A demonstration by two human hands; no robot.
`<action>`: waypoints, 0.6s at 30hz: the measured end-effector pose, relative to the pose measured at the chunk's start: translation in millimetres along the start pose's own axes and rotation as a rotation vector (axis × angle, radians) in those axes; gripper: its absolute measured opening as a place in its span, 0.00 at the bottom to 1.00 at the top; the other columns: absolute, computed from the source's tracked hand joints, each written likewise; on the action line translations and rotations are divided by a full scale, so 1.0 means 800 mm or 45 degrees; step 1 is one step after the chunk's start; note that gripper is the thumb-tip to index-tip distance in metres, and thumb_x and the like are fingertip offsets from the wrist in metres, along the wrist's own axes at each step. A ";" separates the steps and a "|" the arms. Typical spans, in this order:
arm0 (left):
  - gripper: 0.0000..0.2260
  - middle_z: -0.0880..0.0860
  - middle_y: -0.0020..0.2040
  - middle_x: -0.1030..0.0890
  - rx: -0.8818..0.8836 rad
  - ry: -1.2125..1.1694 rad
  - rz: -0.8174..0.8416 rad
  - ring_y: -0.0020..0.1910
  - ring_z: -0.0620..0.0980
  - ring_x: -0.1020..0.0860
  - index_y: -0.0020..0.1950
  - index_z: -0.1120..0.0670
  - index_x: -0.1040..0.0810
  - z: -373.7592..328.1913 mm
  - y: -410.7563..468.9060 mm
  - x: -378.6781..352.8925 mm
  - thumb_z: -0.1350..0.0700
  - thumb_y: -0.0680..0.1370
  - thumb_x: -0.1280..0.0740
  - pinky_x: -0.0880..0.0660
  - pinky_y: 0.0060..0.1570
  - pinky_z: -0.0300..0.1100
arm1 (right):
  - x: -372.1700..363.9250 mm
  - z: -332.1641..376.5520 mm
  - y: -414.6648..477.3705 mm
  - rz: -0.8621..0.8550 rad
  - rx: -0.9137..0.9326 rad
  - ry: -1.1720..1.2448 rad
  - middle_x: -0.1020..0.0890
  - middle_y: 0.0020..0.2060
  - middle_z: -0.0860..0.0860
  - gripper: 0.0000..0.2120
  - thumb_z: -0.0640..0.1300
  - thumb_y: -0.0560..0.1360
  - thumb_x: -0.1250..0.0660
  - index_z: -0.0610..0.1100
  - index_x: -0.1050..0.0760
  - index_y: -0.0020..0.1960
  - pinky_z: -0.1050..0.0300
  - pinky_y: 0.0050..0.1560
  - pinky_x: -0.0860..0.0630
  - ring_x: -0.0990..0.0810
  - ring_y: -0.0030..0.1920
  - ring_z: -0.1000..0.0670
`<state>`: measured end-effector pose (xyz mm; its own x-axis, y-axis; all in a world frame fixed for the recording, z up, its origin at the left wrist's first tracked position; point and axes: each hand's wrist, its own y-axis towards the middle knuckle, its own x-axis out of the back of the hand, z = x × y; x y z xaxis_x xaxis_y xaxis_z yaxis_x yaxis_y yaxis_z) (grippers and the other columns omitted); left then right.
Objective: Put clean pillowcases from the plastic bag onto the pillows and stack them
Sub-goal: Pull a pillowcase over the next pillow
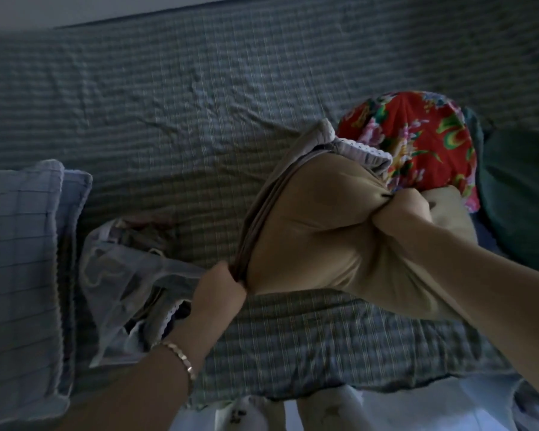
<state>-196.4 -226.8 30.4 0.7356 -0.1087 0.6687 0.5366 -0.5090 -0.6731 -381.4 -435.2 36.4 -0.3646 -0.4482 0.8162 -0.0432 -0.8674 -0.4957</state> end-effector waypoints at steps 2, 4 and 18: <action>0.00 0.52 0.34 0.24 -0.021 -0.081 0.001 0.29 0.47 0.27 0.46 0.56 0.27 0.003 -0.003 -0.006 0.60 0.77 0.37 0.37 0.25 0.37 | -0.007 0.003 0.004 0.021 -0.019 -0.027 0.21 0.52 0.39 0.13 0.41 0.74 0.38 0.33 0.26 0.55 0.53 0.46 0.31 0.24 0.55 0.38; 0.05 0.51 0.31 0.27 -0.078 -0.329 -0.011 0.26 0.44 0.31 0.43 0.54 0.28 -0.003 -0.020 -0.018 0.61 0.78 0.38 0.38 0.23 0.33 | -0.013 0.002 0.012 0.001 -0.068 0.019 0.22 0.53 0.39 0.13 0.40 0.75 0.38 0.33 0.27 0.56 0.53 0.46 0.32 0.24 0.56 0.39; 0.09 0.47 0.38 0.30 0.005 -0.876 -0.307 0.36 0.44 0.29 0.41 0.52 0.33 -0.083 -0.021 -0.047 0.52 0.79 0.37 0.34 0.30 0.29 | -0.031 -0.019 -0.044 0.212 0.246 0.246 0.27 0.61 0.41 0.27 0.44 0.71 0.31 0.38 0.37 0.66 0.55 0.55 0.31 0.28 0.61 0.42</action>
<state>-260.5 -270.8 37.9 0.6893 0.5681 0.4496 0.7172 -0.4478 -0.5339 -384.7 -390.0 28.8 -0.5228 -0.5544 0.6475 0.2029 -0.8187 -0.5372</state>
